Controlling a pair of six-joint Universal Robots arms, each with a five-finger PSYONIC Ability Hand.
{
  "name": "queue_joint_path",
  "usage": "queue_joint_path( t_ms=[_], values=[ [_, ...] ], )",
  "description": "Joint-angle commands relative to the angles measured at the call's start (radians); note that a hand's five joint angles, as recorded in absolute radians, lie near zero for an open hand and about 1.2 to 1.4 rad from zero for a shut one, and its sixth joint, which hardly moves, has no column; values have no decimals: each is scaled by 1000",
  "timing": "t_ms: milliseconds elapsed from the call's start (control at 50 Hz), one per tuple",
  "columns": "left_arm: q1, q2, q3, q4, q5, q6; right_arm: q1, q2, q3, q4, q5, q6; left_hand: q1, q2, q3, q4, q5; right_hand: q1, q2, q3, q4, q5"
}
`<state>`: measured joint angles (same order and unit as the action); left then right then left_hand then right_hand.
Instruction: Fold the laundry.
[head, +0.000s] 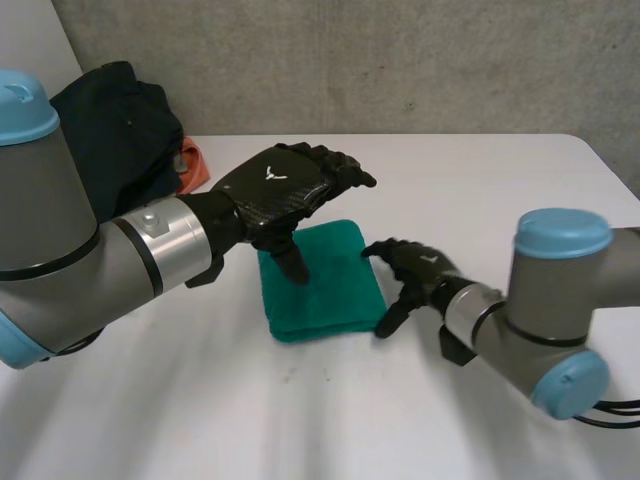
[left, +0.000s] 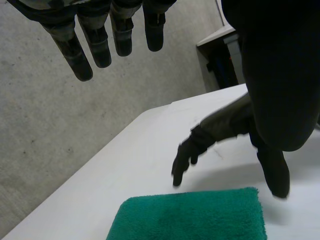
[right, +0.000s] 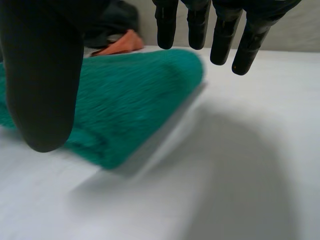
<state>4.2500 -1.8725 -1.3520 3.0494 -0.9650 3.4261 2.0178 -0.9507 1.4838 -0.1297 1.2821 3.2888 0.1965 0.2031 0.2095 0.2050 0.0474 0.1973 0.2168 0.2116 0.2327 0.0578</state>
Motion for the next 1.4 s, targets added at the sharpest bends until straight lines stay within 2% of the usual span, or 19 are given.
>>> queue_joint_path(
  t_ms=[20, 80, 240, 280, 340, 400, 500, 660, 820, 880, 900, 1000, 1180, 1320, 1400],
  values=[
    [-7, -2, 1, 3, -12, 1, 70, 87, -75, -19, -6, 6, 17, 10, 4, 8, -8, -19, -38, -33, -54, -54],
    [-7, -2, -1, 3, -12, 2, 81, 113, -106, -22, -1, 3, 17, 10, 4, 8, -8, 63, 44, 49, 28, 28],
    [-9, -4, -1, 3, -12, -1, 88, 182, -204, -24, 69, -12, 17, 10, 4, 8, -8, 524, 505, 510, 489, 489],
    [-9, -4, -3, 3, -12, -1, 88, 190, -218, -21, 80, -20, 17, 10, 4, 8, -8, 551, 532, 537, 516, 516],
    [-7, -4, -6, 3, -12, 1, 88, 191, -226, -18, 94, -46, 17, 10, 4, 8, -8, 516, 497, 502, 481, 481],
    [-5, -4, -6, 3, -12, 1, 87, 181, -218, -16, 95, -61, 17, 10, 4, 8, -8, 303, 283, 288, 267, 268],
    [-5, -4, -7, 5, -12, 1, 85, 145, -195, -10, 94, -52, 17, 10, 4, 8, -8, 234, 215, 220, 199, 199],
    [-7, -4, -9, 3, -12, 1, 76, 116, -148, -13, 88, -54, 20, 13, 7, 11, -5, 258, 238, 243, 222, 223],
    [-9, -2, -27, 5, -11, 2, 78, 175, -163, -15, 95, -64, 17, 10, 4, 8, -8, 331, 311, 316, 295, 296],
    [-9, -4, -27, 5, -11, 4, 78, 176, -171, -19, 100, -64, 17, 10, 4, 8, -8, 855, 835, 840, 819, 820],
    [-9, -4, -27, 5, -11, 4, 76, 173, -175, -19, 103, -63, 17, 10, 4, 8, -8, 1195, 1176, 1181, 1160, 1160],
    [-9, -2, -27, 5, -11, 4, 67, 158, -192, -21, 132, -63, 17, 10, 4, 8, -8, 1199, 1179, 1185, 1164, 1164],
    [-7, 0, -27, 5, -11, 2, -77, 127, -223, -25, 144, -103, 17, 10, 4, 8, -8, 1199, 1179, 1185, 1164, 1164],
    [-4, 0, -27, 5, -12, 2, -273, 171, -336, -25, 158, -247, 17, 10, 4, 8, -8, 1199, 1179, 1185, 1164, 1164],
    [-4, 3, -27, 5, -12, 2, -407, 246, -482, 1, 160, -310, 17, 10, 4, 8, -8, 1199, 1179, 1185, 1164, 1164]
  ],
)
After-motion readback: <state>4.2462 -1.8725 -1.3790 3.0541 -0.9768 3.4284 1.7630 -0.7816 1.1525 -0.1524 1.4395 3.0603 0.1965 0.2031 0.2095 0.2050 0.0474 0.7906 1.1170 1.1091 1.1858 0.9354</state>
